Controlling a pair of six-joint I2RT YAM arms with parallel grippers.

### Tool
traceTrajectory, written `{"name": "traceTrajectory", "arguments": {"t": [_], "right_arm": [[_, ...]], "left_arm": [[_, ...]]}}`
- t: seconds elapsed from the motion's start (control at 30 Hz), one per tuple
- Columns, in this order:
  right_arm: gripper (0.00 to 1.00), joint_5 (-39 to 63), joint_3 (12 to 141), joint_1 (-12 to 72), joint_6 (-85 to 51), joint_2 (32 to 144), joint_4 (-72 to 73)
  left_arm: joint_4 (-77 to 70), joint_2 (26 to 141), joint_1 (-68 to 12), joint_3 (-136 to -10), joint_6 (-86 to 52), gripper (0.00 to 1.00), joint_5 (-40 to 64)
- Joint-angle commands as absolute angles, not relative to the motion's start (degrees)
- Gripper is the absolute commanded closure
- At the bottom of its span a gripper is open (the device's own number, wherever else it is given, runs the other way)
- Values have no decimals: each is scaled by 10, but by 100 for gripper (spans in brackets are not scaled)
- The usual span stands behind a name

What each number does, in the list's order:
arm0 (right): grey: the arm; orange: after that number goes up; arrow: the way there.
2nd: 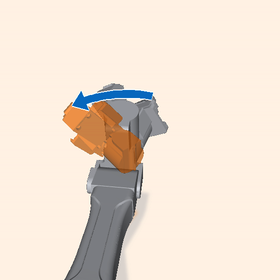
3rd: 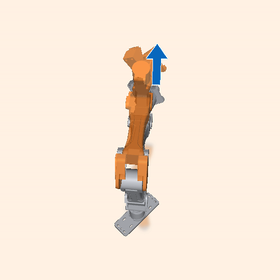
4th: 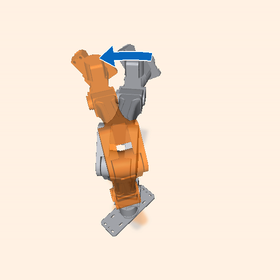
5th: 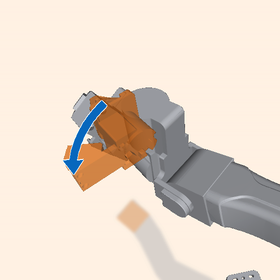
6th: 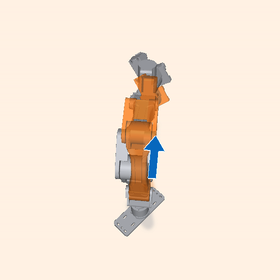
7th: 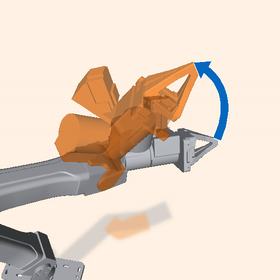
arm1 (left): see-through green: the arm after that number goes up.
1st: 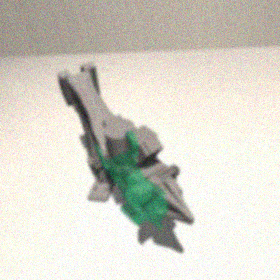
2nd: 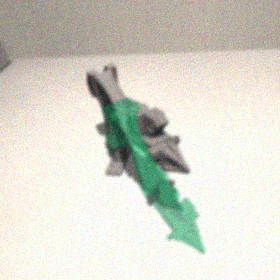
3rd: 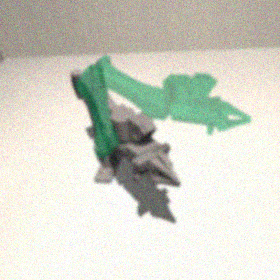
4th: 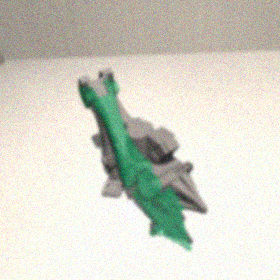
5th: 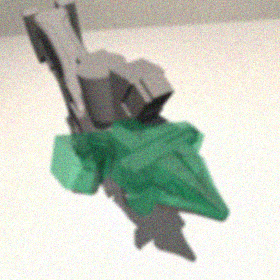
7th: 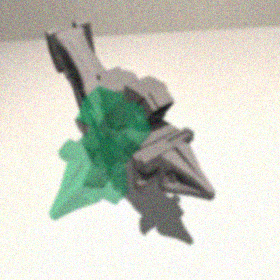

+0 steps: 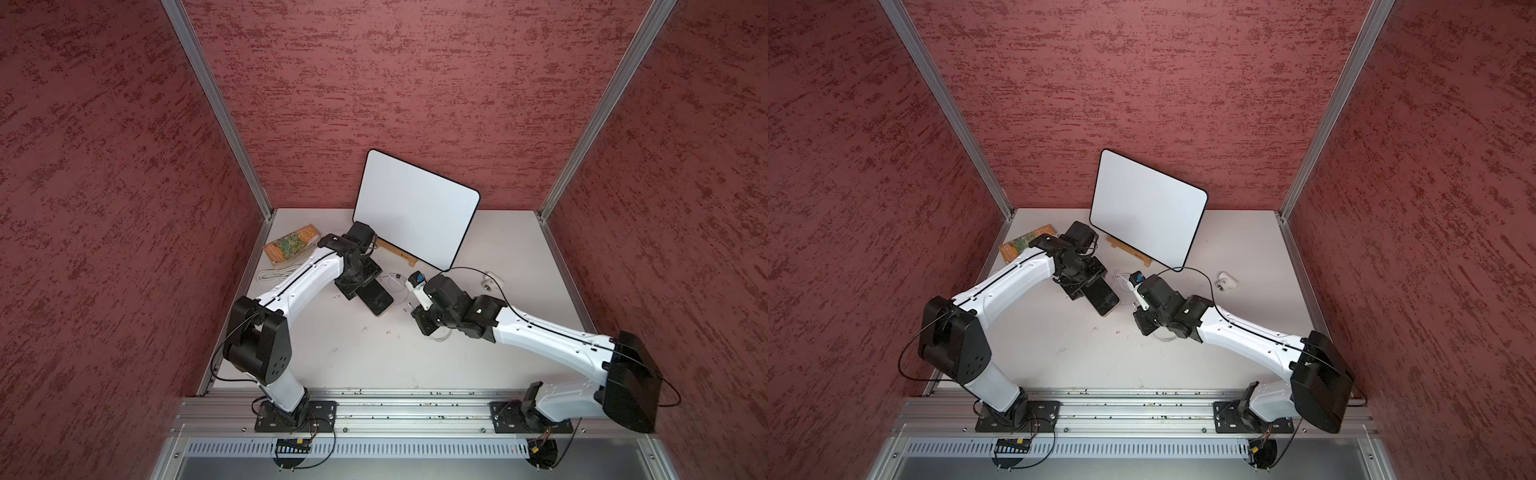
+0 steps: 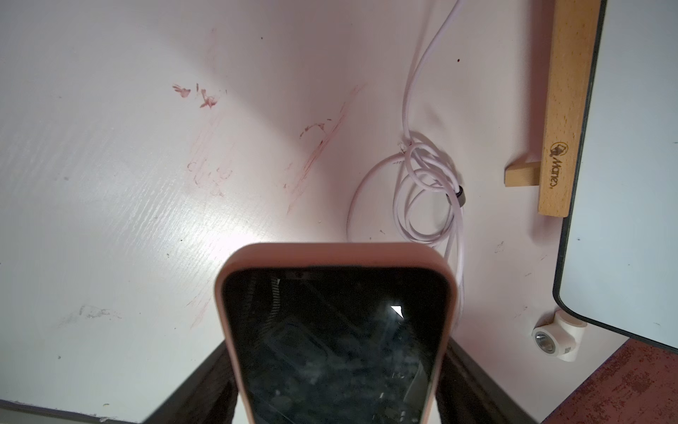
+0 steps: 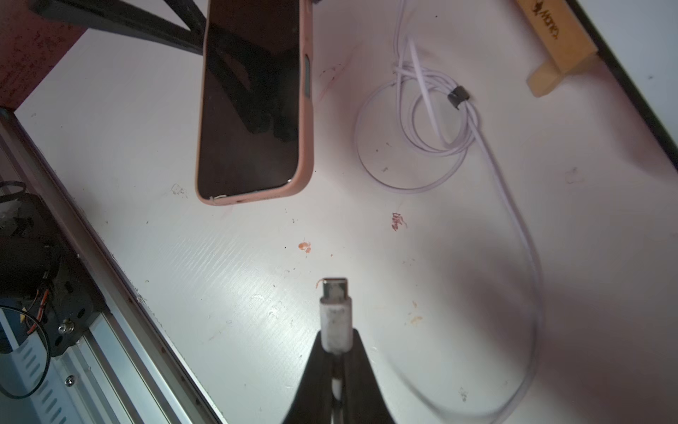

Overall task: Plug the charging cable into the phone
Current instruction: Insert the charging cable into the phone.

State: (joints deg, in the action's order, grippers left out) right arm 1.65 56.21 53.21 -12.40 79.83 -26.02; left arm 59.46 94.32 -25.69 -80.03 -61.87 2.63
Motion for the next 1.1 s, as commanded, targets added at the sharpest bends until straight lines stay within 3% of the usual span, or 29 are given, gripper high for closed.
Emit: {"name": "traceTrajectory", "arguments": {"t": [0.0, 0.3, 1.07], "right_arm": [[100, 3, 595, 563, -81, 818, -288], [100, -24, 642, 620, -8, 875, -312], [100, -55, 666, 622, 18, 915, -306]], "left_arm": [[601, 939, -260, -811, -613, 100, 14], [612, 934, -270, -808, -612, 100, -6], [618, 916, -285, -797, -609, 100, -18]]}}
